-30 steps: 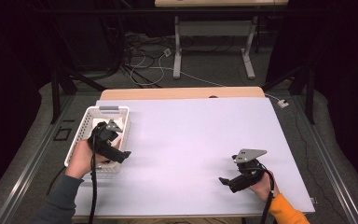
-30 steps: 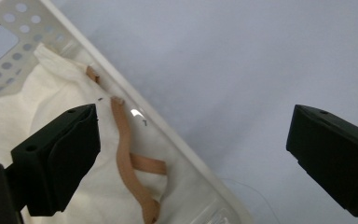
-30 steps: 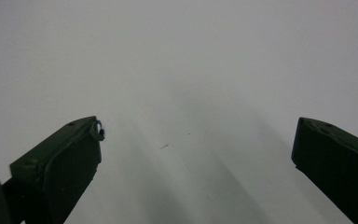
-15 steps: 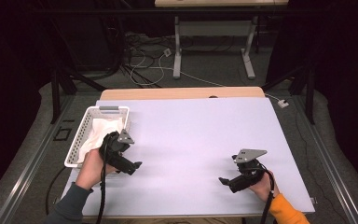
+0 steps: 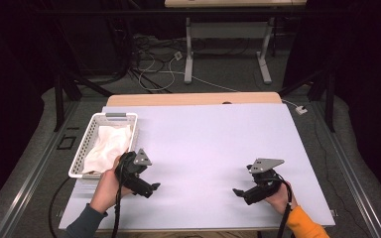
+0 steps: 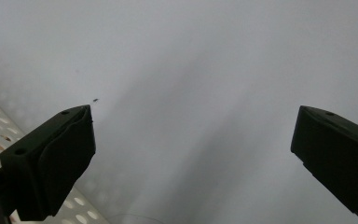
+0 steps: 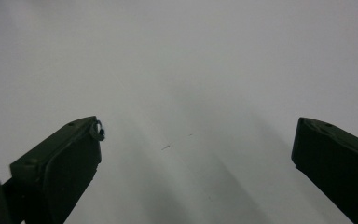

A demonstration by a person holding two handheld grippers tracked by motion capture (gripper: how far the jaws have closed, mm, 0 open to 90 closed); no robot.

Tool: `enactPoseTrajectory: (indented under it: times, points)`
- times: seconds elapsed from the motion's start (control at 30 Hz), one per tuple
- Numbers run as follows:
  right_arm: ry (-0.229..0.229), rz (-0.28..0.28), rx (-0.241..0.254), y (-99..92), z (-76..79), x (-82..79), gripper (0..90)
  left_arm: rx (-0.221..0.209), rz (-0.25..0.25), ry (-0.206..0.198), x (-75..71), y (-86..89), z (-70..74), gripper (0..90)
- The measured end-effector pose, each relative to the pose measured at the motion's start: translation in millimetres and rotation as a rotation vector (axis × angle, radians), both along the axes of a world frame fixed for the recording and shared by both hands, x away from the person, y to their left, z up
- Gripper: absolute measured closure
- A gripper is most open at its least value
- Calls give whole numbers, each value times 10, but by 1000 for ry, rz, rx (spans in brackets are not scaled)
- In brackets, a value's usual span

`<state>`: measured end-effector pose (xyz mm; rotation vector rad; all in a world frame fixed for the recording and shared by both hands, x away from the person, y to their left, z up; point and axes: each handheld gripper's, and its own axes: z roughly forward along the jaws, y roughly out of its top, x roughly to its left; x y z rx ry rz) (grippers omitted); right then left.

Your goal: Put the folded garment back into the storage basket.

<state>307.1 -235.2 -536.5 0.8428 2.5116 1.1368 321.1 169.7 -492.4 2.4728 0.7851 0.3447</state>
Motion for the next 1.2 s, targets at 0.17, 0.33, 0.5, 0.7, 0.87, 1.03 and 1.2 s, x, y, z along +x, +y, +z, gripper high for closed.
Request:
enactPoseTrajectory:
  times: [0.17,0.33,0.5,0.7,0.87,1.03,1.2]
  points:
    - [0,-1,2,0,0,0,12,-22,9,-4,-32,2,-77,0]
    - [1,1,1,0,-1,0,12,-46,-4,0,-69,-8,-160,0]
    - [0,0,-2,3,-3,0,12,-66,-26,14,-116,-34,-275,0]
    - [0,2,-2,2,-4,-1,12,-99,-14,-14,-157,-19,-324,0]
    - [6,8,-1,0,-4,0,12,-132,0,-51,-188,28,-382,0]
    - [9,11,1,11,-17,3,12,-157,11,-72,-171,55,-406,0]
    - [7,18,-4,13,-21,7,11,-163,5,-82,-179,60,-394,0]
